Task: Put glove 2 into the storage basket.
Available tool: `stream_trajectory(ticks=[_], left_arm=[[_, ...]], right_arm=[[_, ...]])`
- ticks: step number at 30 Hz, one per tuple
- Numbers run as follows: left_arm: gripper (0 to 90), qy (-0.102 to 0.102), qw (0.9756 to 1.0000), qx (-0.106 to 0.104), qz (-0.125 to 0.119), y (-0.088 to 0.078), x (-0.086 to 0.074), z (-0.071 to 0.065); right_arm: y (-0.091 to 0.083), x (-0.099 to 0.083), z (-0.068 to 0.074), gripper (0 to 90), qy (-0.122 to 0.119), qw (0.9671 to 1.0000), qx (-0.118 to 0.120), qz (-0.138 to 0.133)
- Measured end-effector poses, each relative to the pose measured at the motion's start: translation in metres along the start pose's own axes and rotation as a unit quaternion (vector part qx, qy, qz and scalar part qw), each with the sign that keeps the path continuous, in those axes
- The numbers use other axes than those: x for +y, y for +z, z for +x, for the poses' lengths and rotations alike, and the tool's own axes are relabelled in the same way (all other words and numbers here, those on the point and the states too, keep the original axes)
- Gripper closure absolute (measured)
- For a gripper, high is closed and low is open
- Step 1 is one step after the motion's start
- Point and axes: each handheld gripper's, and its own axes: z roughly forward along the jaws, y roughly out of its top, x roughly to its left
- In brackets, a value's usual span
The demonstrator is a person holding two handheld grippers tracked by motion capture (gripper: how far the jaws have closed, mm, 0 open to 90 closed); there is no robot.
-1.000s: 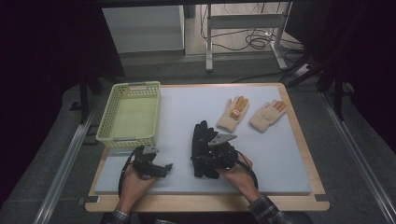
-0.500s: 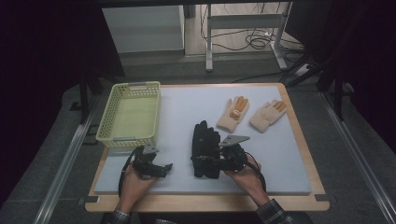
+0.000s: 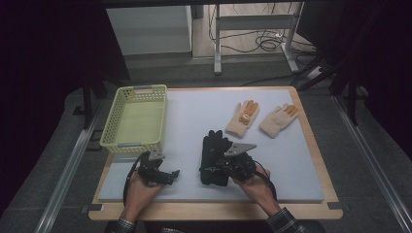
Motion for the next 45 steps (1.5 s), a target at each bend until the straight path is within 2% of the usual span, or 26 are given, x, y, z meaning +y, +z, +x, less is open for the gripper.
stream_trajectory(ticks=[3,4,6,8,11,15,19,20,21,24,26,27,29,31,32,35,37,42,45], left_arm=[[2.1,-0.001,1.0000,0.000,-0.001,0.000,0.000,0.000],[2.1,-0.001,1.0000,0.000,-0.001,0.000,0.000,0.000],[2.1,-0.001,1.0000,0.000,-0.001,0.000,0.000,0.000],[2.1,0.001,1.0000,0.000,0.001,0.000,0.000,0.000],[2.1,0.001,1.0000,0.000,0.000,0.000,0.000,0.000],[2.1,-0.001,1.0000,0.000,-0.001,0.000,0.000,0.000],[2.2,-0.001,1.0000,0.000,-0.001,0.000,0.000,0.000],[2.2,-0.001,1.0000,0.000,-0.001,0.000,0.000,0.000],[2.2,-0.001,1.0000,0.000,-0.001,0.000,0.000,0.000],[2.2,0.001,1.0000,0.000,0.000,0.000,0.000,0.000],[2.2,-0.001,1.0000,0.000,-0.001,0.000,0.000,0.000],[2.2,-0.001,1.0000,0.000,-0.001,0.000,0.000,0.000],[2.2,-0.001,1.0000,0.000,-0.001,0.000,0.000,0.000],[2.2,-0.001,1.0000,0.000,-0.001,0.000,0.000,0.000],[2.2,0.001,1.0000,0.000,0.000,0.000,0.000,0.000],[2.2,0.000,1.0000,0.000,0.000,0.000,0.000,0.000],[2.2,0.001,1.0000,0.000,0.000,0.000,0.000,0.000],[2.2,0.001,1.0000,0.000,0.001,0.000,0.000,0.000],[2.2,0.001,1.0000,0.000,0.001,0.000,0.000,0.000]], right_arm=[[0.006,-0.004,-0.003,78.5,0.002,1.0000,0.000,0.006],[0.010,-0.007,-0.006,70.9,0.005,0.9999,-0.003,0.009],[0.010,-0.009,-0.010,63.0,0.011,0.9999,-0.005,0.004],[0.001,-0.011,-0.016,55.2,0.016,0.9997,-0.012,-0.012],[-0.005,-0.014,-0.021,54.9,0.019,0.9995,-0.019,-0.016],[-0.012,-0.025,-0.029,58.5,0.033,0.9991,-0.020,-0.017],[-0.013,-0.033,-0.030,62.0,0.047,0.9986,-0.004,-0.022],[-0.010,-0.033,-0.028,67.4,0.052,0.9985,0.009,-0.018],[-0.010,-0.033,-0.028,67.4,0.052,0.9985,0.009,-0.018],[-0.001,-0.028,-0.023,67.3,0.037,0.9989,0.019,-0.022],[0.001,-0.026,-0.023,64.4,0.038,0.9988,0.023,-0.021],[0.009,-0.022,-0.021,62.6,0.036,0.9988,0.030,-0.016],[0.011,-0.022,-0.020,63.4,0.036,0.9988,0.031,-0.013],[0.016,-0.020,-0.017,72.2,0.037,0.9989,0.028,-0.005],[0.016,-0.019,-0.016,81.8,0.032,0.9993,0.019,-0.007],[0.012,-0.016,-0.017,84.7,0.032,0.9991,0.024,-0.013],[0.010,-0.010,-0.016,85.1,0.022,0.9994,0.021,-0.019],[0.013,0.002,-0.011,85.3,0.015,0.9991,0.021,-0.035],[0.020,0.003,-0.008,85.2,0.007,0.9995,0.021,-0.024]])
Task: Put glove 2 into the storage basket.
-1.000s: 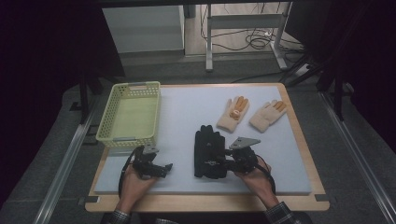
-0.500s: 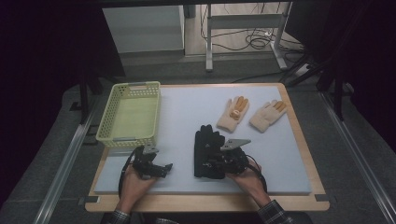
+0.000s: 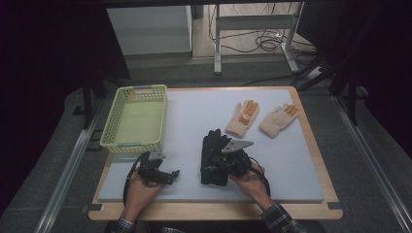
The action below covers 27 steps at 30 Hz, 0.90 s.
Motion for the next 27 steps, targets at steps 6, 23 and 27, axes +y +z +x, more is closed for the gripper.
stream_trajectory(ticks=[6,23,27], left_arm=[[2.2,-0.001,1.0000,0.000,-0.001,0.000,0.000,0.000],[2.3,-0.003,1.0000,0.001,-0.003,0.000,0.000,-0.001],[3.7,0.002,1.0000,-0.001,-0.003,-0.002,-0.001,0.001]], right_arm=[[-0.007,-0.007,-0.006,73.4,0.018,0.9998,-0.006,-0.004],[-0.017,-0.051,-0.015,84.6,0.023,0.9992,-0.022,0.025],[-0.010,-0.049,-0.011,84.6,0.023,0.9994,-0.013,0.021]])
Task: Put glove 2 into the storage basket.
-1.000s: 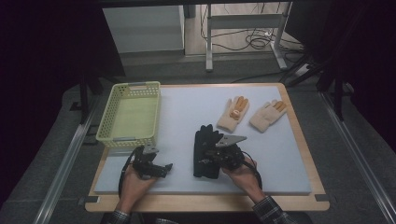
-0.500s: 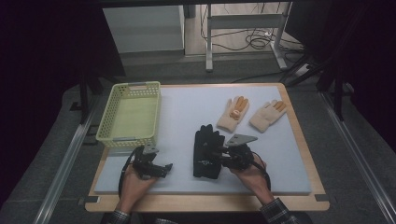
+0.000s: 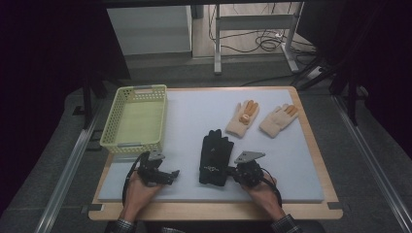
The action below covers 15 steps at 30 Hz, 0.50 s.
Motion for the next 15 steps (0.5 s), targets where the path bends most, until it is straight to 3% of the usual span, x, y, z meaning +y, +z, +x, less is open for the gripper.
stream_trajectory(ticks=[4,7,15], left_arm=[[2.8,0.000,0.9999,0.011,0.010,-0.004,-0.002,0.006],[1.5,-0.010,0.9997,0.020,0.013,-0.008,-0.006,0.014],[1.2,-0.011,0.9999,0.012,0.002,-0.009,-0.011,0.019]], right_arm=[[0.008,0.004,0.004,84.5,0.001,0.9999,0.010,-0.007],[0.017,0.009,0.008,84.5,0.000,0.9998,0.016,-0.011],[0.042,0.029,0.020,84.0,-0.017,0.9996,0.019,-0.012]])
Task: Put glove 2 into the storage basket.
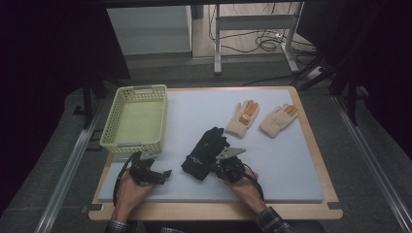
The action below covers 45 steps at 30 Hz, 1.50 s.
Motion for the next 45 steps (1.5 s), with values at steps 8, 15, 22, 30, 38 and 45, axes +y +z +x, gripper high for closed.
stream_trajectory(ticks=[8,15,22,30,38,45], left_arm=[[0.8,-0.005,1.0000,0.001,0.000,0.000,0.000,-0.001],[0.7,-0.004,1.0000,-0.001,-0.001,0.000,0.000,0.000],[2.0,-0.014,0.9999,0.004,0.005,-0.001,0.002,-0.003],[0.1,-0.006,0.9989,-0.045,-0.014,-0.007,0.019,-0.020],[0.0,0.015,0.9965,-0.079,-0.021,0.003,0.058,-0.048],[0.0,0.040,0.9968,-0.069,0.006,0.040,0.091,-0.071]], right_arm=[[-0.009,0.001,-0.003,73.2,-0.008,0.9999,-0.004,-0.006],[-0.041,-0.016,-0.032,61.5,0.022,0.9985,-0.049,-0.015],[-0.065,-0.036,-0.055,51.3,0.028,0.9953,-0.092,-0.012],[-0.084,-0.054,-0.082,36.3,0.046,0.9896,-0.136,0.006],[-0.087,-0.061,-0.095,22.6,0.066,0.9864,-0.150,0.015],[-0.087,-0.062,-0.096,21.5,0.069,0.9861,-0.150,0.014]])
